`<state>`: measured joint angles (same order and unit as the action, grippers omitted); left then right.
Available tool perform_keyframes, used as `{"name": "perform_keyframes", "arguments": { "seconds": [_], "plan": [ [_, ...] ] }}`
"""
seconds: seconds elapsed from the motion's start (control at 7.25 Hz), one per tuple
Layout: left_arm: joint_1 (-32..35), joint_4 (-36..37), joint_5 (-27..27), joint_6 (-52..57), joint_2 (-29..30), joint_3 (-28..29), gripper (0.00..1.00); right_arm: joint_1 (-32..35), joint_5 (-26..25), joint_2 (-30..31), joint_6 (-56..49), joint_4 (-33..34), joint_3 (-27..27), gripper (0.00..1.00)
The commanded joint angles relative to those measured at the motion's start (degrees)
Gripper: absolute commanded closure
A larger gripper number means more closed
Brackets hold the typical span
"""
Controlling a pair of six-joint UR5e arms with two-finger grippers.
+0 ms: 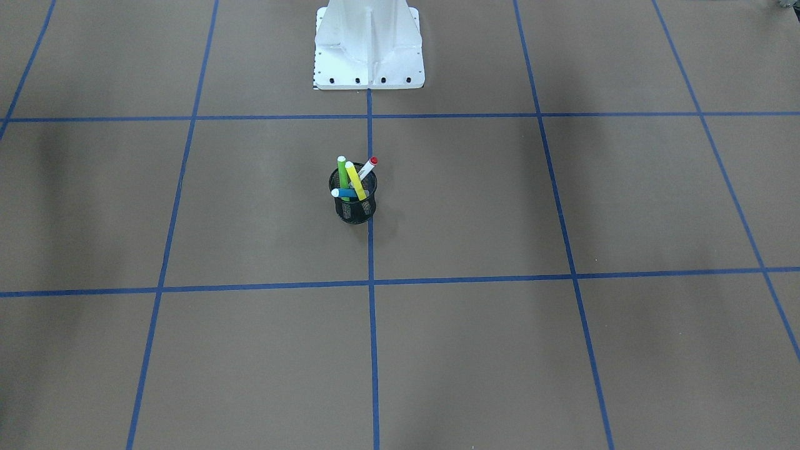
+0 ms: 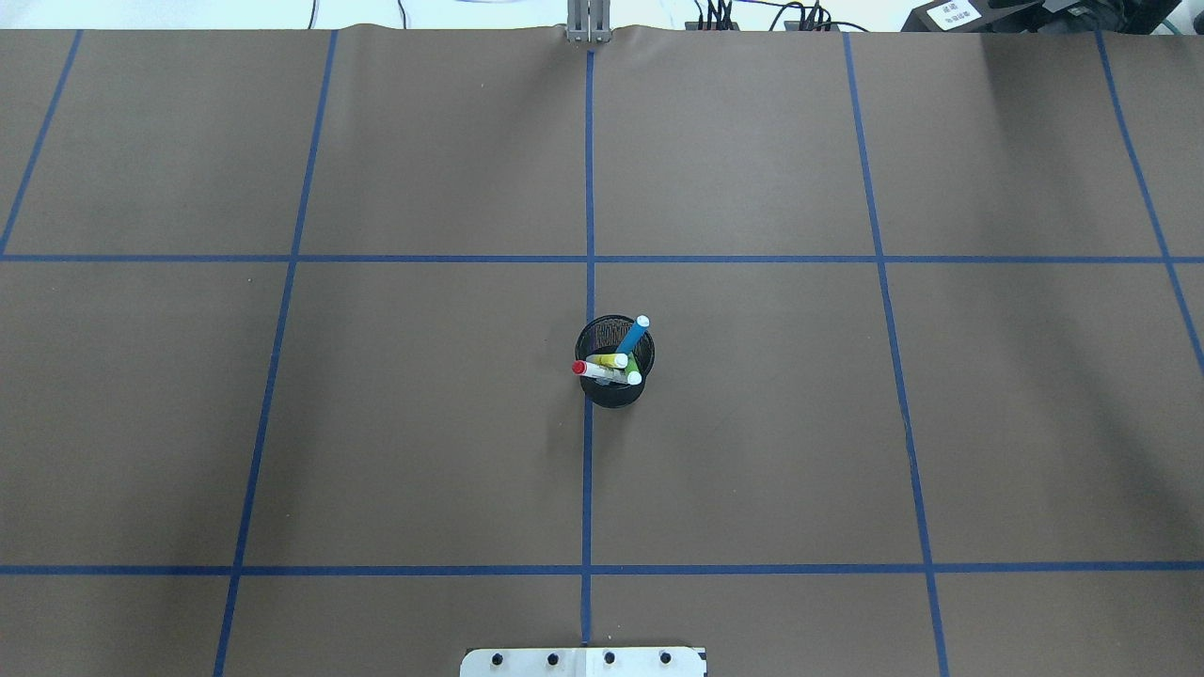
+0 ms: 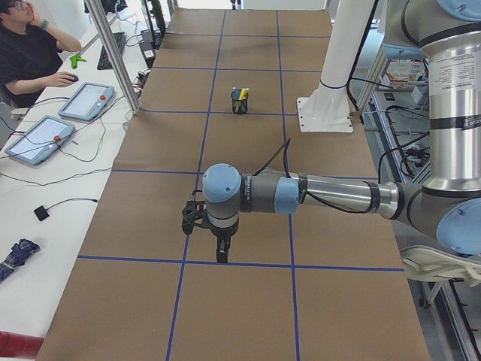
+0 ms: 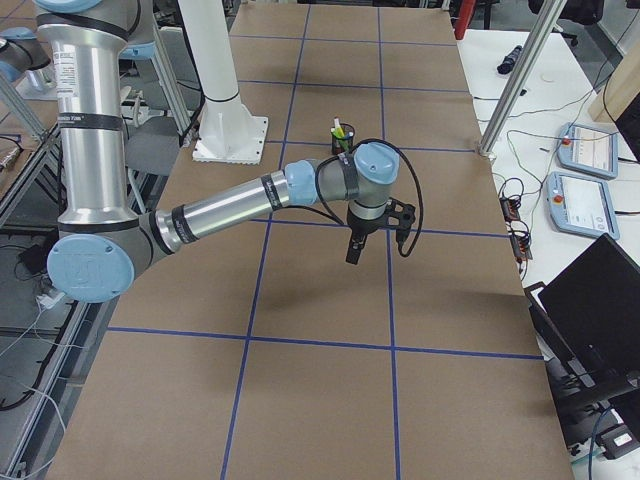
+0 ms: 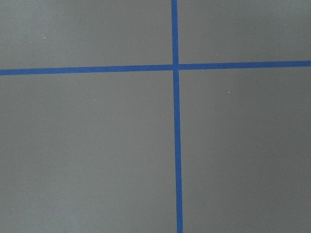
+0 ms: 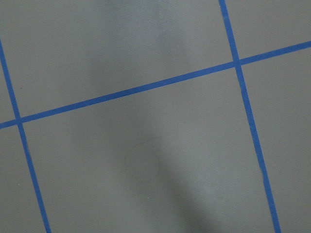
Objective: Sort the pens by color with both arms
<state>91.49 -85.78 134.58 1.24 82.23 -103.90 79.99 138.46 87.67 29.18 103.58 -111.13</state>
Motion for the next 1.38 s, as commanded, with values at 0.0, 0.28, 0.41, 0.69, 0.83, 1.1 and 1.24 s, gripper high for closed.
{"name": "perform_keyframes", "arguments": {
  "seconds": [0.0, 0.28, 0.41, 0.69, 0.83, 1.1, 1.24],
  "plan": [
    [0.0, 0.0, -0.02, -0.01, 0.03, -0.17, 0.0, -3.43, 3.19, -7.13, 4.39, 4.5, 0.56, 0.0],
    [0.0, 0.0, 0.07, -0.1, 0.03, -0.17, 0.0, -7.19, 8.12, -12.41, 7.7, 6.73, 0.56, 0.0],
    [0.0, 0.0, 0.76, -0.19, 0.03, -0.17, 0.0, -9.74, 9.19, -14.44, 11.04, 6.47, 0.3, 0.0],
    [0.09, -0.09, 4.2, -0.36, 0.03, -0.08, 0.0, -15.02, 9.02, -17.43, 16.15, 4.46, 0.39, 0.0],
    [0.09, -0.09, 4.29, -0.36, 0.03, -0.08, 0.0, -17.3, 9.02, -17.79, 16.52, 0.0, 0.56, 0.0],
    [0.0, -0.09, 4.29, -0.37, 0.12, -0.08, 0.0, -19.6, 9.11, -20.33, 17.31, -1.97, 3.97, 0.01],
    [0.0, -0.09, 4.29, -0.36, 0.12, -0.08, 0.0, -19.79, 9.11, -23.22, 18.27, -1.97, 6.86, 0.01]
  ]
}}
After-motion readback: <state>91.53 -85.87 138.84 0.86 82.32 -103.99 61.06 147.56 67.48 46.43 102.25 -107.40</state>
